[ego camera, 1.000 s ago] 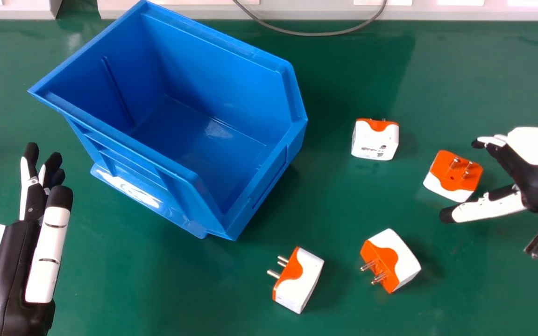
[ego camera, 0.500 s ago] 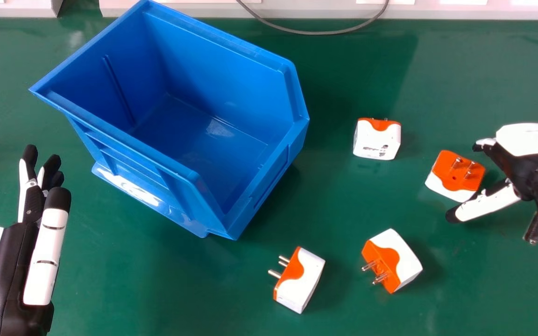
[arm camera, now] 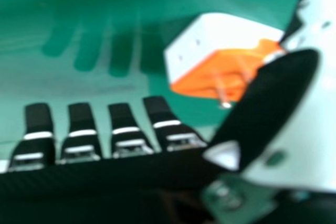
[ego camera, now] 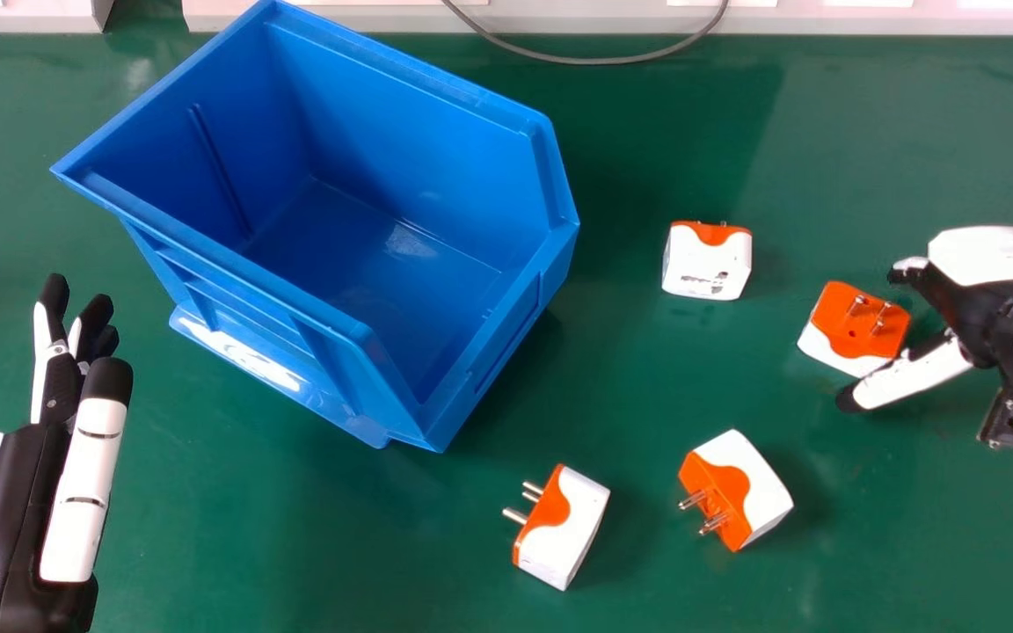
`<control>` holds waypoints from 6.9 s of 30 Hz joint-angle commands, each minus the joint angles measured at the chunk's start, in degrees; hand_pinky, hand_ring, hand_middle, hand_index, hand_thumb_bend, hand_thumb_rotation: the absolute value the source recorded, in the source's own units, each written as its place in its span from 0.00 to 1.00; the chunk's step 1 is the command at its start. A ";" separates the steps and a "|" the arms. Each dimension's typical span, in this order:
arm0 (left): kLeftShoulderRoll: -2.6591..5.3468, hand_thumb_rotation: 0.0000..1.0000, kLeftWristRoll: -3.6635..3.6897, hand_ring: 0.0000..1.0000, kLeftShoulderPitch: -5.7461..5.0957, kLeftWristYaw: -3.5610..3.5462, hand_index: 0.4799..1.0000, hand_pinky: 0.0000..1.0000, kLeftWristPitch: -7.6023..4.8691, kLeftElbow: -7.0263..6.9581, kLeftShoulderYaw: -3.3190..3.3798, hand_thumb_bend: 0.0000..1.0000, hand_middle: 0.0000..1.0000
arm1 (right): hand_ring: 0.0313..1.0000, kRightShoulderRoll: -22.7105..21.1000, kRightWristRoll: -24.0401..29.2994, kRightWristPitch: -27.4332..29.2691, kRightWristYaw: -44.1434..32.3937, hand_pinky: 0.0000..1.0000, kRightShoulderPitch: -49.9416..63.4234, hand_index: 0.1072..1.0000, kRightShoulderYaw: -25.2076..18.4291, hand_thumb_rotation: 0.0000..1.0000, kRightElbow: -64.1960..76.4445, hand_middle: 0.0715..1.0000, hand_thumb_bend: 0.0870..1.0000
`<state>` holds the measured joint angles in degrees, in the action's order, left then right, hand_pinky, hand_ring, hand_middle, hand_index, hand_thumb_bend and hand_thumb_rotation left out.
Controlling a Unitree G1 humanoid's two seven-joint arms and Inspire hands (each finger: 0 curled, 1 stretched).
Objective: Pick all objects and put in blue box
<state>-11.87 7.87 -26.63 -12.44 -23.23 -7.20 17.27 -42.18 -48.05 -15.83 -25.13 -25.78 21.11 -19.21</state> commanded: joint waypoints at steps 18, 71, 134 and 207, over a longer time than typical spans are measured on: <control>0.25 1.00 0.26 1.00 -1.44 0.20 1.00 0.98 -1.37 -1.63 0.61 0.62 1.00 | 0.89 2.97 -1.93 1.82 2.86 0.83 -7.35 0.87 3.54 0.60 -9.22 0.91 0.63; 0.07 1.00 0.01 0.98 -1.87 -0.03 0.97 0.93 -1.43 -2.70 0.43 0.66 0.98 | 0.21 5.95 0.08 6.47 22.42 0.14 -6.62 0.43 4.59 0.00 -18.94 0.43 0.47; 1.43 1.00 -2.26 0.97 -1.07 1.56 0.95 0.91 -0.41 -4.53 -1.90 0.69 0.97 | 0.06 35.70 1.06 14.22 27.34 0.04 -16.14 0.41 4.47 0.14 0.65 0.10 0.44; 2.38 0.97 -3.56 0.97 1.23 2.58 0.93 0.90 4.54 -6.13 -4.08 0.70 0.97 | 0.86 37.94 1.36 9.30 37.09 0.72 -8.00 0.84 11.57 0.52 5.15 0.90 0.38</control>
<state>-8.70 4.36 -25.47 -9.80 -18.50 -13.43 12.73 -3.87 -46.19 -6.22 11.99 -35.26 33.73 -18.40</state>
